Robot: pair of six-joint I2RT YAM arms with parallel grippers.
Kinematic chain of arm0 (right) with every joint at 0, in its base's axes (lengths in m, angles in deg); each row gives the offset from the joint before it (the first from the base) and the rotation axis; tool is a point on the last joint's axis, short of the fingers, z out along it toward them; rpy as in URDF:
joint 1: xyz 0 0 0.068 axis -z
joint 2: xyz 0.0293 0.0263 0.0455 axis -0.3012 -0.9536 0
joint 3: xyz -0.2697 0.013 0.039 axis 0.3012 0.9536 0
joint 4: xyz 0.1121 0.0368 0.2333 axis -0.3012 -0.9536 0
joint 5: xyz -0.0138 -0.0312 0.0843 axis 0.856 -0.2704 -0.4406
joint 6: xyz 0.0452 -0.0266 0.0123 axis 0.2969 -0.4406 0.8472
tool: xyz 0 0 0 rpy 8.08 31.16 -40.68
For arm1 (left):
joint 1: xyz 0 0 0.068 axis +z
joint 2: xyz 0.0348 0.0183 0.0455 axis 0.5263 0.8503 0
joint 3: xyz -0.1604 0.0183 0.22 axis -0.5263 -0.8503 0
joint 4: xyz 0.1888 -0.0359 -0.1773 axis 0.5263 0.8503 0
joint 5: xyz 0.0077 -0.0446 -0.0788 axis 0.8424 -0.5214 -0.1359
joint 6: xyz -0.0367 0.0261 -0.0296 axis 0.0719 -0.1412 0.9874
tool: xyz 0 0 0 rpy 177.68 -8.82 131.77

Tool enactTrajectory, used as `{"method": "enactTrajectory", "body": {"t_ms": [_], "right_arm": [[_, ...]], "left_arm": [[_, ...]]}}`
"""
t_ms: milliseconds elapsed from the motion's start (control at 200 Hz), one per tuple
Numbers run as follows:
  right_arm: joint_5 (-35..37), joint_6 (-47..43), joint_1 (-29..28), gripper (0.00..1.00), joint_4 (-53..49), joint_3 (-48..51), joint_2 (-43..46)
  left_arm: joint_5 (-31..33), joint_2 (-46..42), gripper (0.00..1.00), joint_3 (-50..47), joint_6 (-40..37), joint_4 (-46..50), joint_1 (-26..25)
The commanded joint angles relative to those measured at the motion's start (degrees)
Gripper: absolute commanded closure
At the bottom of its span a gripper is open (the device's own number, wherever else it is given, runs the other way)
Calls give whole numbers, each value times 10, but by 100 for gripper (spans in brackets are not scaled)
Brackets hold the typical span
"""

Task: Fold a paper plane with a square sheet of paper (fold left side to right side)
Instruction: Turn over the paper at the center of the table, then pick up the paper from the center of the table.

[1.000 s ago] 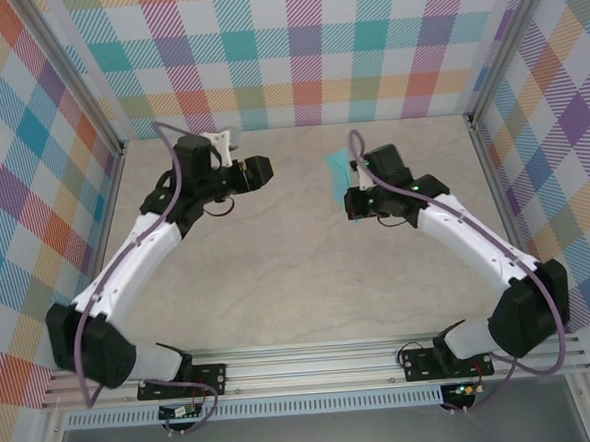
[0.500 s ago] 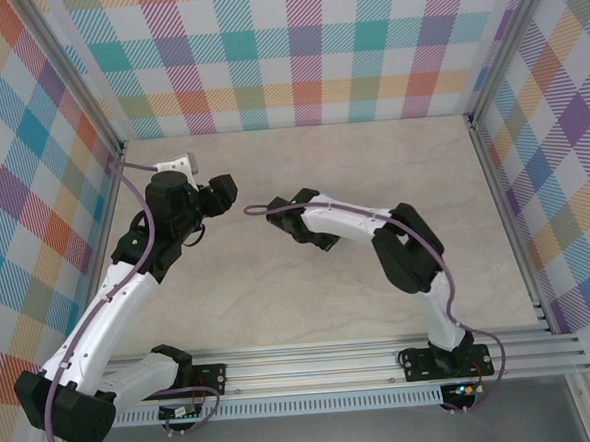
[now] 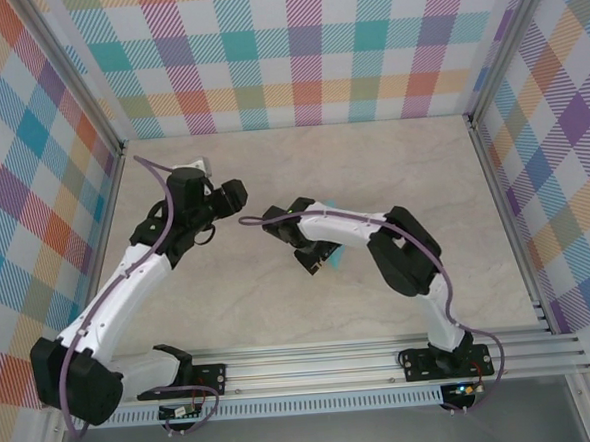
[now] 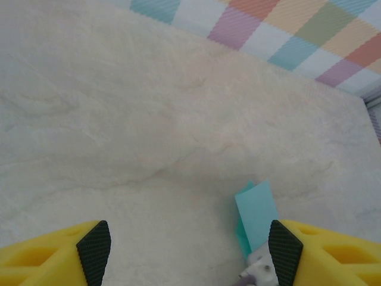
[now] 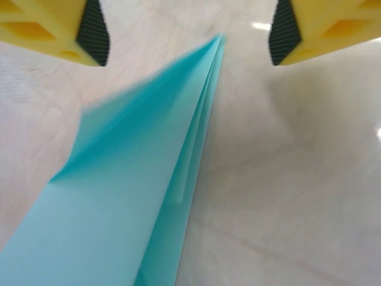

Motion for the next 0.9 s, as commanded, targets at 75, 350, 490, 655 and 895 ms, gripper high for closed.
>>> {"method": "enactTrajectory", "body": {"t_ms": [75, 350, 490, 655, 895], "right_arm": [[-152, 12, 62, 17, 83, 105, 170], [-376, 61, 266, 2, 296, 314, 357], [-491, 132, 350, 0, 419, 401, 375], [-541, 136, 364, 1, 484, 446, 369], [-570, 127, 392, 1, 538, 494, 373]], "left_arm": [[-163, 101, 28, -11, 79, -93, 0], [-308, 282, 30, 35, 145, -226, -59], [-283, 352, 30, 71, 155, -212, -94], [-294, 426, 35, 104, 174, -241, -99], [-291, 482, 42, 132, 181, -245, -99]]}}
